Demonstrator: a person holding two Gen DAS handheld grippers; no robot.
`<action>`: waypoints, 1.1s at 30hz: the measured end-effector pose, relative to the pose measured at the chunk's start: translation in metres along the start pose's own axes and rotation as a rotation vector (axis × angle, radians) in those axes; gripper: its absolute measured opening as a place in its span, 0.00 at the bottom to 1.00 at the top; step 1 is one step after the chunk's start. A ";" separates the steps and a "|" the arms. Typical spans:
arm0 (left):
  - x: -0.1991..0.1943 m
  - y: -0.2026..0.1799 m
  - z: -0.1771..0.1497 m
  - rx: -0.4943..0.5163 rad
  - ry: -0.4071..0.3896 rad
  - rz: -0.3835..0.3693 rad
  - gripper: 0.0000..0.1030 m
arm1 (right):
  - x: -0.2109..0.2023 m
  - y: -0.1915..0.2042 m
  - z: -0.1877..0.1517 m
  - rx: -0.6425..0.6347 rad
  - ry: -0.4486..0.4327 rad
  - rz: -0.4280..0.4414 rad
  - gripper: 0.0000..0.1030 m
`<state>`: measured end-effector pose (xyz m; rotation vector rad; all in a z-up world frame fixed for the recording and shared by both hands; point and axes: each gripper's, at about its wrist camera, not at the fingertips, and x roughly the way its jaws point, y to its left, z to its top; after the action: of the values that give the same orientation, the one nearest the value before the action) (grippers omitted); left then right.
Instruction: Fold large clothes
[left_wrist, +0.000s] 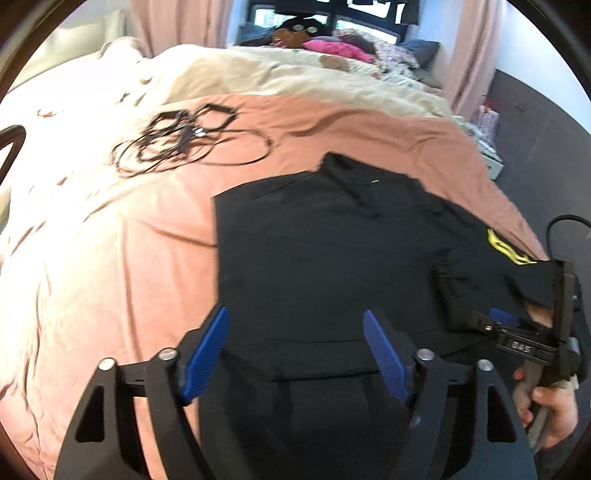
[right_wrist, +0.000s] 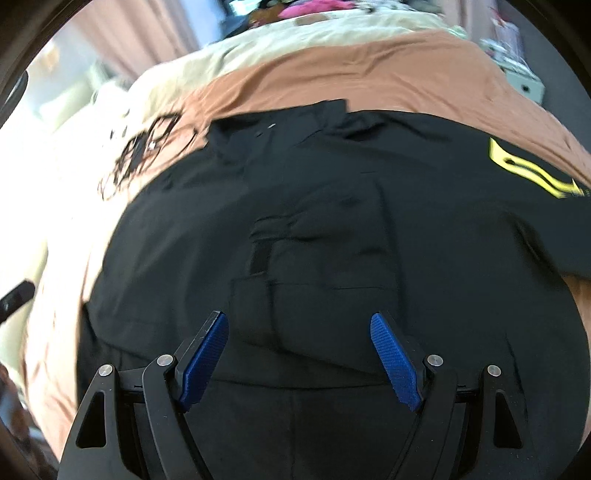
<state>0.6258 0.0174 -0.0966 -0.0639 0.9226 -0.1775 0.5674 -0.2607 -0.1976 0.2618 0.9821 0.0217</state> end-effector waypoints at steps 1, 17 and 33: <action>0.004 0.007 -0.003 -0.015 0.009 0.010 0.63 | 0.003 0.004 -0.001 -0.022 0.007 -0.011 0.78; 0.058 0.041 -0.043 -0.055 0.143 0.129 0.34 | 0.011 -0.010 -0.001 -0.191 0.007 -0.372 0.80; 0.071 0.047 -0.043 -0.138 0.130 0.201 0.33 | -0.056 -0.186 -0.014 0.368 -0.031 -0.024 0.47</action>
<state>0.6393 0.0521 -0.1852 -0.0875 1.0635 0.0700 0.5064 -0.4452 -0.2014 0.5857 0.9548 -0.1863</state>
